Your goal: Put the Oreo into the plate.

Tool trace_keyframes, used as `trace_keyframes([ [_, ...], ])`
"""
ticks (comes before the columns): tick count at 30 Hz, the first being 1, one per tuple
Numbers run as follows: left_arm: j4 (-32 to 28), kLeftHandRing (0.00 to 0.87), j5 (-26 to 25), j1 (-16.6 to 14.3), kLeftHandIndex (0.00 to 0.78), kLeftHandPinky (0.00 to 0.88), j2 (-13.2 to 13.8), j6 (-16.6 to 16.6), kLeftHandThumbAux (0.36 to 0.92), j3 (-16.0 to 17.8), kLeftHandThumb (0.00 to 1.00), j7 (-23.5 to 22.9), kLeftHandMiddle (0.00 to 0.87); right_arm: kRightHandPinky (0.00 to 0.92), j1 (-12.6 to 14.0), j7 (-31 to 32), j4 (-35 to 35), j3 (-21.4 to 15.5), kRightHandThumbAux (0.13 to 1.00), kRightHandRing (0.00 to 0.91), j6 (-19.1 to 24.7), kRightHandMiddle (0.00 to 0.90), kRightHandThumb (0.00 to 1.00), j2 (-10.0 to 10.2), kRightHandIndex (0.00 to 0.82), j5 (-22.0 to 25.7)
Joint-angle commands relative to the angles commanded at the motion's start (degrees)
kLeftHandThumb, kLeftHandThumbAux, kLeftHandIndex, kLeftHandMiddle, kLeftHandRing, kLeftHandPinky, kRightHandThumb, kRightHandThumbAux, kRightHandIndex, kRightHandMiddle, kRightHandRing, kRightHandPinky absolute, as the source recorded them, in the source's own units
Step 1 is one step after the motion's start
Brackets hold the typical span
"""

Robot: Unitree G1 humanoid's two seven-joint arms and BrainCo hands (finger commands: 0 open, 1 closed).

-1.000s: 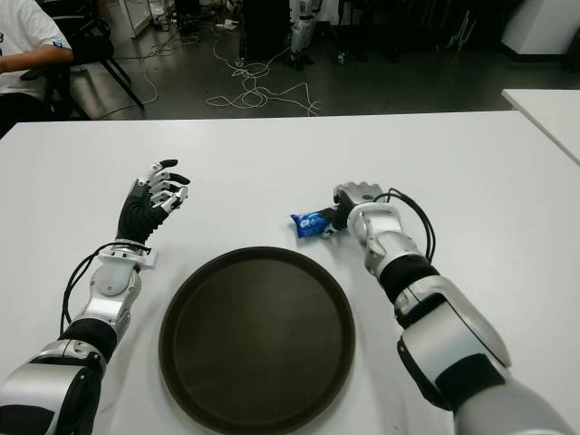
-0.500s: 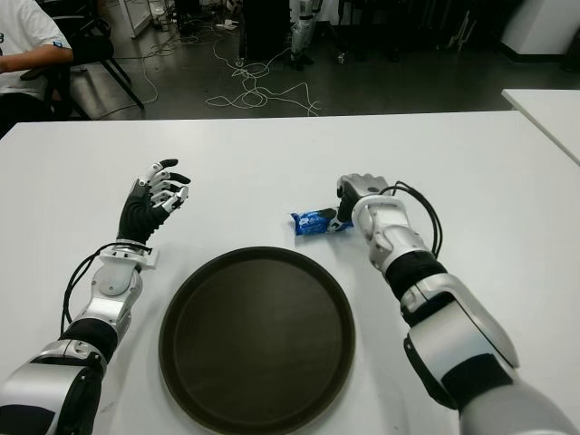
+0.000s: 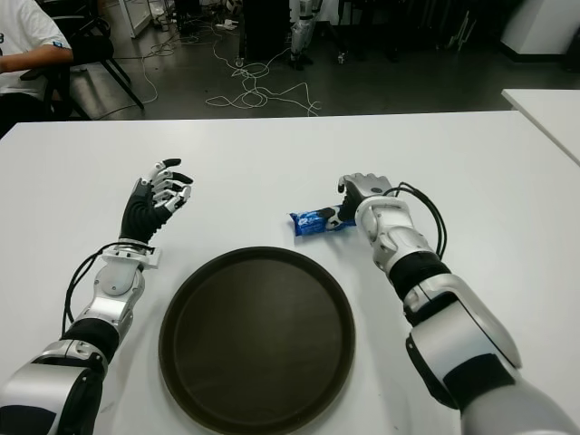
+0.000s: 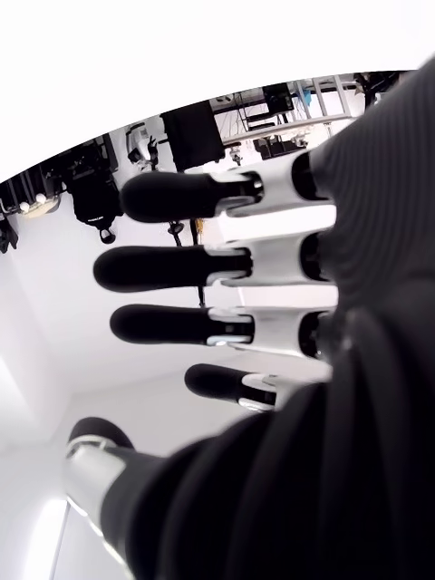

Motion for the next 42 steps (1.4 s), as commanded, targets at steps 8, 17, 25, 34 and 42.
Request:
trace_keyframes([
  [8, -0.16, 0.485, -0.35, -0.04, 0.215, 0.552, -0.21, 0.36, 0.627, 0.12, 0.441, -0.21, 0.416, 0.293, 0.15, -1.27, 1.21, -0.15, 0.582, 0.296, -3.68, 0.283, 0.006, -0.43, 0.235, 1.02],
  [17, -0.1, 0.482, 0.32, -0.18, 0.218, 0.544, -0.11, 0.31, 0.61, -0.11, 0.389, 0.56, 0.404, 0.267, 0.42, -3.63, 2.9, -0.02, 0.585, 0.263, -7.0, 0.247, 0.017, -0.54, 0.201, 0.93],
  [25, -0.1, 0.479, 1.18, -0.3, 0.219, 0.537, 0.09, 0.47, 0.607, -0.57, 0.371, 1.52, 0.405, 0.098, 0.42, -5.55, 5.18, 1.9, 0.563, 0.093, -15.27, 0.091, 0.001, -0.89, 0.055, -0.04],
  [34, -0.29, 0.47, 1.34, -0.27, 0.229, 0.531, 0.25, 0.88, 0.609, -0.69, 0.387, 1.11, 0.401, 0.009, 1.08, -5.93, 4.89, 3.72, 0.569, 0.002, -26.01, 0.003, 0.003, -1.85, 0.001, -0.5],
  [42, -0.07, 0.486, 1.4, -0.44, 0.232, 0.544, 0.36, 0.93, 0.62, -0.73, 0.425, 1.06, 0.428, 0.006, 0.83, -6.64, 6.0, 4.68, 0.56, 0.0, -28.31, 0.0, 0.0, -1.29, 0.0, -1.33],
])
